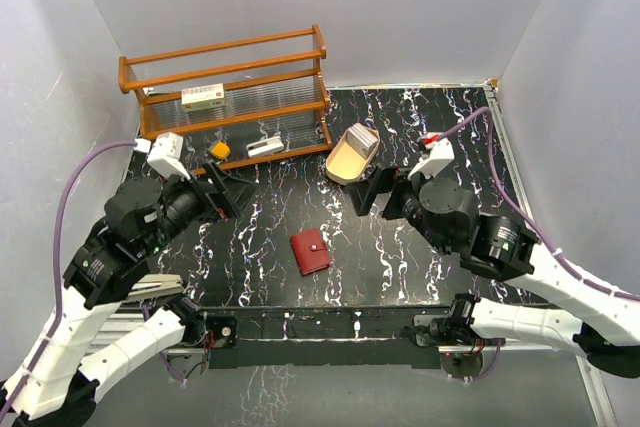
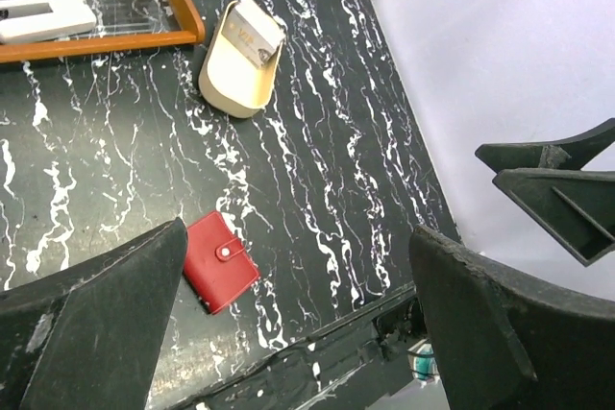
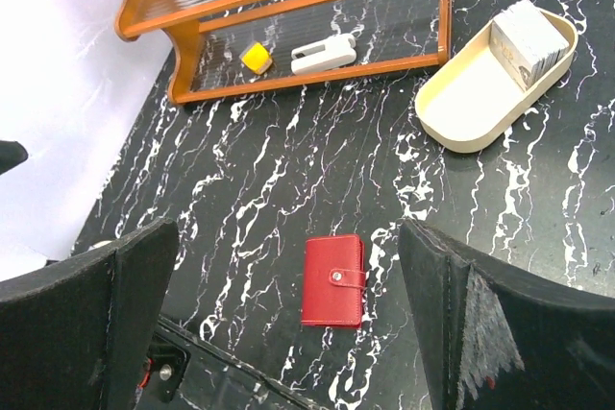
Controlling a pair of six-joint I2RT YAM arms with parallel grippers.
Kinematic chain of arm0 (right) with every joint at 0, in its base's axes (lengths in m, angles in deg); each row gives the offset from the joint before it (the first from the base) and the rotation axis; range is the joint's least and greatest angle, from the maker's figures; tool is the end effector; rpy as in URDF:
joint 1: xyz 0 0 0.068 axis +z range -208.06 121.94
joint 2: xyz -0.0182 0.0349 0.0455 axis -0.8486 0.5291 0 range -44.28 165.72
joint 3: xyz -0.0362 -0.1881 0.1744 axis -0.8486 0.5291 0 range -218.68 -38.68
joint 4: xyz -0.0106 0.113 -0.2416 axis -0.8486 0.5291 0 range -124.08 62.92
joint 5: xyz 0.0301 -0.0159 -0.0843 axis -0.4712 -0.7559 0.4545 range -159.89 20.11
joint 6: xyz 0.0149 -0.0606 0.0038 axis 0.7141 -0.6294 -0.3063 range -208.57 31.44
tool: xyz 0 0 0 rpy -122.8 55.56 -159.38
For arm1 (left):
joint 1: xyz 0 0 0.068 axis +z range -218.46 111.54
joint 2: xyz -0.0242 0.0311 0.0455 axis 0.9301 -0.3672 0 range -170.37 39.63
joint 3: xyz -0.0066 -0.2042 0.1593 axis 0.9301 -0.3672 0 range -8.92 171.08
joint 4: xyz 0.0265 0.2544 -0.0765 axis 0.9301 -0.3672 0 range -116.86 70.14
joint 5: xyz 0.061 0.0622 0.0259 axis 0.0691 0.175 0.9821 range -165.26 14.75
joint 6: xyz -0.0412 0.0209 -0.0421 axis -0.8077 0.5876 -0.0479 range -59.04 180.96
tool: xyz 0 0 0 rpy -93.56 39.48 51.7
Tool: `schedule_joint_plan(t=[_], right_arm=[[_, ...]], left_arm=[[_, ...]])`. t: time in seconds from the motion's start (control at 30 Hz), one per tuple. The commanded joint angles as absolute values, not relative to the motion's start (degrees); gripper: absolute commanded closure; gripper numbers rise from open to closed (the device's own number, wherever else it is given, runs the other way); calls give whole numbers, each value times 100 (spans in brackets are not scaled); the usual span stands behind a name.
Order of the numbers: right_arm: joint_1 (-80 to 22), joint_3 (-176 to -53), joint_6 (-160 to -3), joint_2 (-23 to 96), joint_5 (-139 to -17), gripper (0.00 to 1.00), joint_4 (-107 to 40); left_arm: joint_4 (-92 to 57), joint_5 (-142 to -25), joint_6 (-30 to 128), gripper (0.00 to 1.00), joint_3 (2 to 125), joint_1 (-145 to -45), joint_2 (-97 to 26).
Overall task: Put the credit cards into the card holder
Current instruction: Reset both arms
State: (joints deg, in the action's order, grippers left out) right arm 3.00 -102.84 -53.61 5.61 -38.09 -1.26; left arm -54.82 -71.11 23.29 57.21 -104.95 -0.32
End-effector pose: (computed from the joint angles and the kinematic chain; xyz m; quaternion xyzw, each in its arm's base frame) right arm 0.1168 0.1593 0.3881 -0.0206 0.7967 0.2686 0.5410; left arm 0.1203 -0.0849 0.4199 -0.0313 0.7584 -0.3703 0.5355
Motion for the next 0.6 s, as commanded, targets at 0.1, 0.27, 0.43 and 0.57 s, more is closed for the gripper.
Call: schedule_joint_plan(t=[0.1, 0.27, 0.43, 0.57], right_arm=[[289, -9500, -4816, 342, -3833, 2, -619], [293, -8941, -4484, 328, -4122, 2, -1090], [291, -8962, -4397, 449, -4242, 2, -1062], [292, -9040, -4534, 426, -4113, 2, -1083]], left_arm=[[-5340, -6917, 2030, 1, 4623, -10469, 595], [-5014, -6984, 1743, 1, 3871, -10467, 1045], [-4737, -7025, 1767, 1, 3743, -10462, 1223], [-4856, -6989, 1951, 1, 4014, -10467, 961]])
